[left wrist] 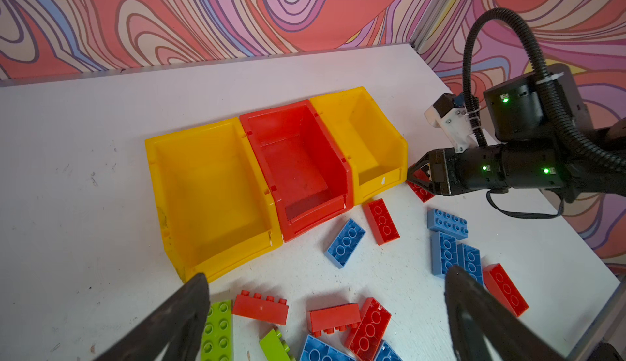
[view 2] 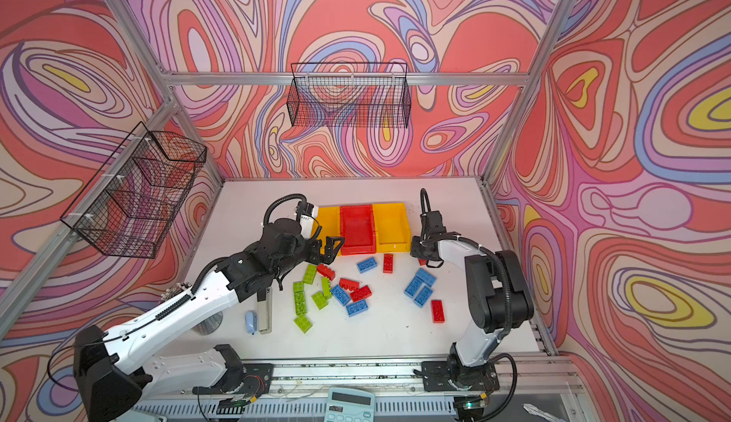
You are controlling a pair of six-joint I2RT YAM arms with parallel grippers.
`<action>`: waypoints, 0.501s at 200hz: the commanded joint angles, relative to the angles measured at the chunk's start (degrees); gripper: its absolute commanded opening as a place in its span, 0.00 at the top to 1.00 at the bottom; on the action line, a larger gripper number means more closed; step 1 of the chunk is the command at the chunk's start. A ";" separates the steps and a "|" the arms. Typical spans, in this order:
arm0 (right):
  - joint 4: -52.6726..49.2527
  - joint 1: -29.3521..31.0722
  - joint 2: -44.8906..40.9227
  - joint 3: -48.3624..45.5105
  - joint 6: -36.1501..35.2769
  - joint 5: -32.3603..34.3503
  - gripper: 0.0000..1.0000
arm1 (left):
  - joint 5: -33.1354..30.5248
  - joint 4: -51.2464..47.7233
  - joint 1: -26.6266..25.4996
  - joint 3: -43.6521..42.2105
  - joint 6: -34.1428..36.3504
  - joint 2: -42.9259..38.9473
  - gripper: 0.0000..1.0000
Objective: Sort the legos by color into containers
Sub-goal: 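Close the right gripper on the red brick and lift it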
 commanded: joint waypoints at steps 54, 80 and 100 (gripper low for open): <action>-2.54 0.29 -1.53 0.86 0.24 1.42 0.69 | -0.71 1.71 0.00 -1.73 -0.08 -1.30 0.00; -3.49 0.34 -2.65 0.41 0.51 2.72 0.73 | 0.03 2.53 0.00 -1.90 -0.47 -1.01 0.00; -4.94 0.35 -3.68 1.30 1.03 3.81 0.77 | 0.36 2.53 0.00 -1.90 -0.51 -0.87 0.00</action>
